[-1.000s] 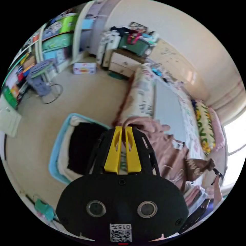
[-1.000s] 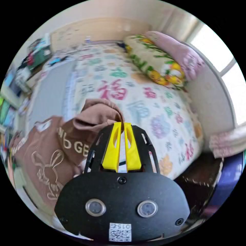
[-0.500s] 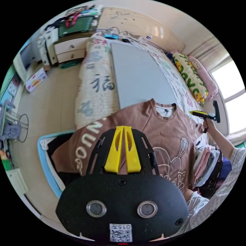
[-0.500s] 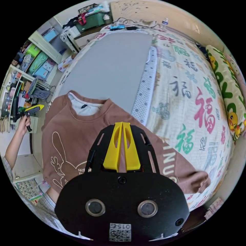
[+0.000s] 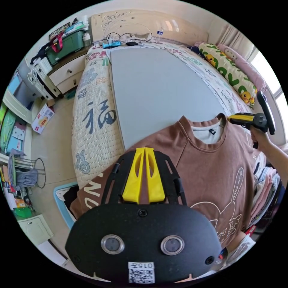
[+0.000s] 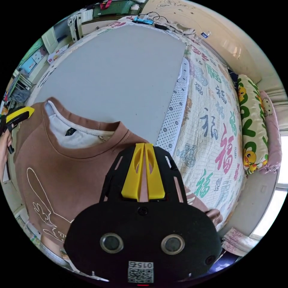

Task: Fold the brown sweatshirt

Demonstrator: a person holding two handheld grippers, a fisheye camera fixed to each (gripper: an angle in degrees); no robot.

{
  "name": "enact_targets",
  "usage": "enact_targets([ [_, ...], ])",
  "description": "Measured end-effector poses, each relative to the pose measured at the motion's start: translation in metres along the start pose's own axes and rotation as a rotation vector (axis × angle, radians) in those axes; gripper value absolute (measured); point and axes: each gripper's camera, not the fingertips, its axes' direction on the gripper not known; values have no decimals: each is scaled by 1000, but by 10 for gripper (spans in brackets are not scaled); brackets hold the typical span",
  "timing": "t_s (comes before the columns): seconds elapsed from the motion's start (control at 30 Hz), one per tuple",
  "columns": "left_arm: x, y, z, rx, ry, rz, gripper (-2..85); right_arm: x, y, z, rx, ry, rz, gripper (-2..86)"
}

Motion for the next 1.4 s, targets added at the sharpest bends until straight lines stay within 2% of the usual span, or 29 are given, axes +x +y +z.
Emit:
enact_targets([
  [0.1,-3,8,-13,-6,6,-47,-1,16,32,-26,38,-141,67,-8],
  [0.23,-18,86,-64,32,159,-95,38,9,167,-90,145,-342,20,6],
  [0.3,-31,142,-80,-6,227,-153,58,-1,235,-98,93,-391,22,27],
  [0.37,-49,231,-91,-123,271,-255,71,-16,317,-90,-44,-379,60,66],
  [0.47,-67,342,-97,-309,241,-411,88,-40,396,-68,-243,-280,109,106],
  [0.57,-72,417,-96,-386,312,-548,104,-63,440,-48,-384,-293,163,121],
  [0.73,-57,443,-58,-397,442,-586,108,-99,447,-2,-476,-192,163,96],
  [0.8,-55,444,-49,-377,428,-597,98,-110,436,11,-503,-154,128,70],
  [0.87,-57,444,-47,-366,398,-568,51,-121,428,21,-528,-123,70,27],
  [0.93,-60,444,-47,-354,445,-567,20,-122,428,23,-530,-144,62,8],
  [1.1,-57,438,-56,-343,335,-517,1,-155,434,42,-558,-66,-65,-5],
  [1.23,-43,431,-30,-396,225,-462,0,-197,441,89,-597,15,-132,-4],
  [1.4,-29,424,-5,-433,136,-393,9,-221,474,127,-569,-16,-122,13],
])
